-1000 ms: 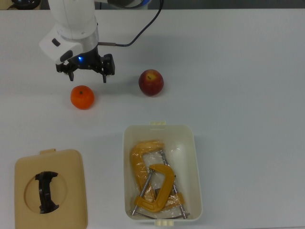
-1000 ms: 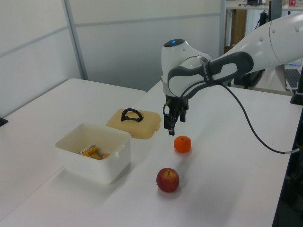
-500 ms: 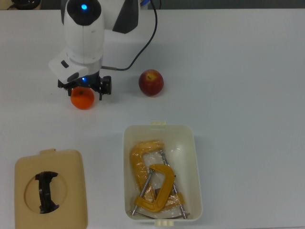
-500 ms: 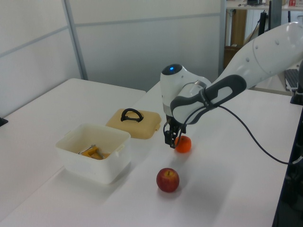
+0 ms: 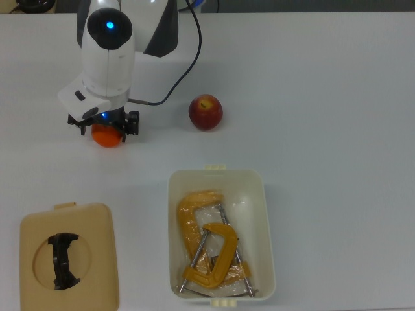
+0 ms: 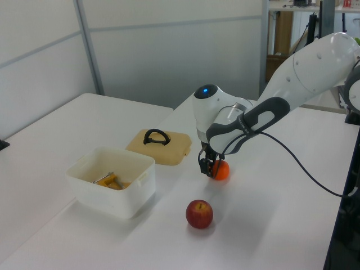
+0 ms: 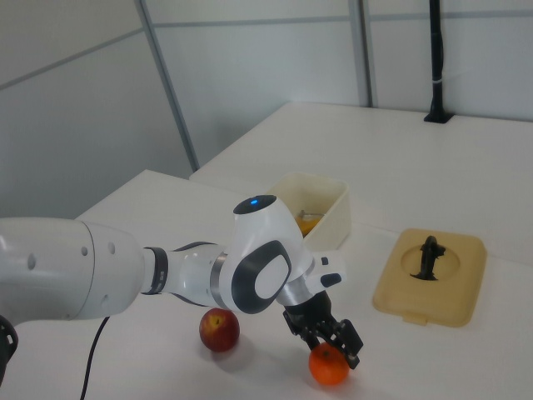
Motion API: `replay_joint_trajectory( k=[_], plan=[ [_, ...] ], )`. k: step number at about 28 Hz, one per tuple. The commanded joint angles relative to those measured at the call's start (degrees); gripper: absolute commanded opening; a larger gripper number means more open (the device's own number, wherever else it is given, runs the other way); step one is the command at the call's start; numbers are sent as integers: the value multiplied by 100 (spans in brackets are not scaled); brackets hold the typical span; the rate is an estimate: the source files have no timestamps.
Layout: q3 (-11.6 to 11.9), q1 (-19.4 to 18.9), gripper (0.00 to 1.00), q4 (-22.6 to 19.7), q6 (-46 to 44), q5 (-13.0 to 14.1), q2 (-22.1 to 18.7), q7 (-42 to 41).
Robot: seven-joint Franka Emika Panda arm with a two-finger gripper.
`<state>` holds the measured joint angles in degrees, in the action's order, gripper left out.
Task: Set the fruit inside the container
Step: 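Close the gripper on the tangerine and lift it, then carry the tangerine over the white container and release it inside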
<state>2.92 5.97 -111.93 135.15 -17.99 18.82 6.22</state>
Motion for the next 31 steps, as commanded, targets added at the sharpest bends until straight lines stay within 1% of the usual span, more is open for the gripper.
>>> replay_joint_trajectory(
  k=[1,2,3,6,8,12,14,17,18,19,21,22,25,26,27,31],
  plan=[
    [60,-61,81,-118,126,-205,-10,134],
    [60,-61,74,-145,126,-223,-10,134],
    [60,-61,57,-180,126,-266,-10,134],
    [60,-70,25,-180,117,-276,-10,143],
    [60,-79,0,-163,108,-267,-53,212],
    [51,-70,0,-66,100,-205,-141,537],
    [51,-70,0,57,65,-109,-247,678],
    [51,-78,0,267,38,250,-352,828],
    [51,-79,0,468,-14,487,-370,924],
    [51,-79,0,601,-93,576,-379,977],
    [34,-79,0,864,-312,682,-370,1056],
    [16,-79,0,1066,-496,735,-361,1152],
    [-2,-105,0,1287,-551,866,-361,1434],
    [7,-183,0,1366,-551,928,-344,1530],
    [51,-358,0,1541,-551,1007,-318,1688],
    [51,-518,0,1736,-533,1148,-309,2005]
  ],
)
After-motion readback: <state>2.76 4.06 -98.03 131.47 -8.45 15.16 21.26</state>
